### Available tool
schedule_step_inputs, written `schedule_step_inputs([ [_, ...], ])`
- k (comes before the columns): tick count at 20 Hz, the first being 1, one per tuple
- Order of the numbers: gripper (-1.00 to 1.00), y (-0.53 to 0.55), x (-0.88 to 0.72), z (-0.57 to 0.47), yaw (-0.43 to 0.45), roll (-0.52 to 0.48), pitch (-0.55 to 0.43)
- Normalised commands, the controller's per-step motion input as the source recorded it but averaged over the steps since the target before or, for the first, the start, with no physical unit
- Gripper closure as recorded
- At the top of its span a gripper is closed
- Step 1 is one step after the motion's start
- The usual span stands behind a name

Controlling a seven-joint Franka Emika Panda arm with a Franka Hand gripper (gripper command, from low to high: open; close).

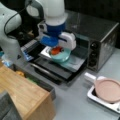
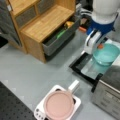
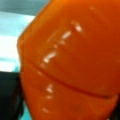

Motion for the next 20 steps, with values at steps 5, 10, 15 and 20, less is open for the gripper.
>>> schedule_step_inputs([
  [5,1.0,0.19,-0.43,-0.16,-0.185,0.09,-0.193],
  [10,1.0,0.1,-0.39,-0.16,-0.174,0.098,-0.192],
  [15,1.0,0.03,-0.27,-0.11,-0.131,0.112,-0.188],
  [20,1.0,0.07,-0.15,-0.11,-0.101,0.115,-0.162],
])
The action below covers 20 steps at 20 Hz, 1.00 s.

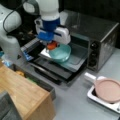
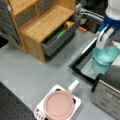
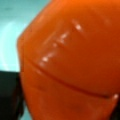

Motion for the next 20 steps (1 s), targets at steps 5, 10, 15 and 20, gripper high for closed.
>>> schedule_step_inputs([
  [5,1.0,0.18,-0.07,-0.19,-0.096,0.106,-0.149],
  [10,1.0,0.22,-0.03,-0.19,-0.101,0.086,-0.113],
  [15,1.0,0.13,-0.03,-0.13,-0.147,0.084,-0.077],
  [20,1.0,0.07,-0.04,-0.09,-0.186,0.096,-0.044],
])
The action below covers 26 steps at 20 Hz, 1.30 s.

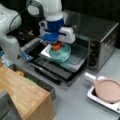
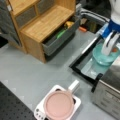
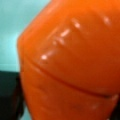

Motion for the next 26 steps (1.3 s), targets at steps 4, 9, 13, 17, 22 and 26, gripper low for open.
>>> schedule_step_inputs([
  [4,1.0,0.08,-0.01,-0.07,-0.195,0.108,-0.039],
  [9,-1.0,0.06,0.01,-0.07,-0.189,0.102,-0.031],
  [13,-1.0,0.02,0.02,-0.08,-0.165,0.12,-0.027],
  [17,-1.0,-0.02,0.02,-0.04,-0.154,0.125,-0.013],
  [22,-1.0,-0.06,0.04,0.0,-0.14,0.126,0.002],
  [26,-1.0,-0.07,0.06,0.01,-0.091,0.115,-0.003],
])
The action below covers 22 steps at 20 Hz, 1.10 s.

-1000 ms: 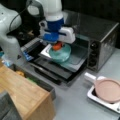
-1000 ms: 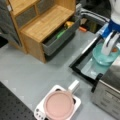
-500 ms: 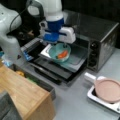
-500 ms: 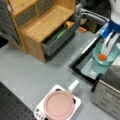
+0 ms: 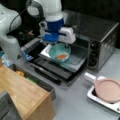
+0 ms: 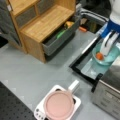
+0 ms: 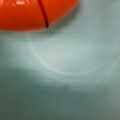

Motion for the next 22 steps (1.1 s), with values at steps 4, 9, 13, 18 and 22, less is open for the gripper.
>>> schedule_step_inputs([
  [4,-1.0,-0.11,0.09,0.0,0.045,0.102,-0.037],
  [9,-1.0,-0.17,0.1,0.01,0.16,0.099,-0.031],
  [13,-1.0,-0.18,0.13,0.07,0.153,0.084,0.021],
  [18,-1.0,-0.14,0.16,0.14,0.152,0.092,0.052],
  [22,-1.0,-0.14,0.09,0.29,0.38,0.065,0.072],
])
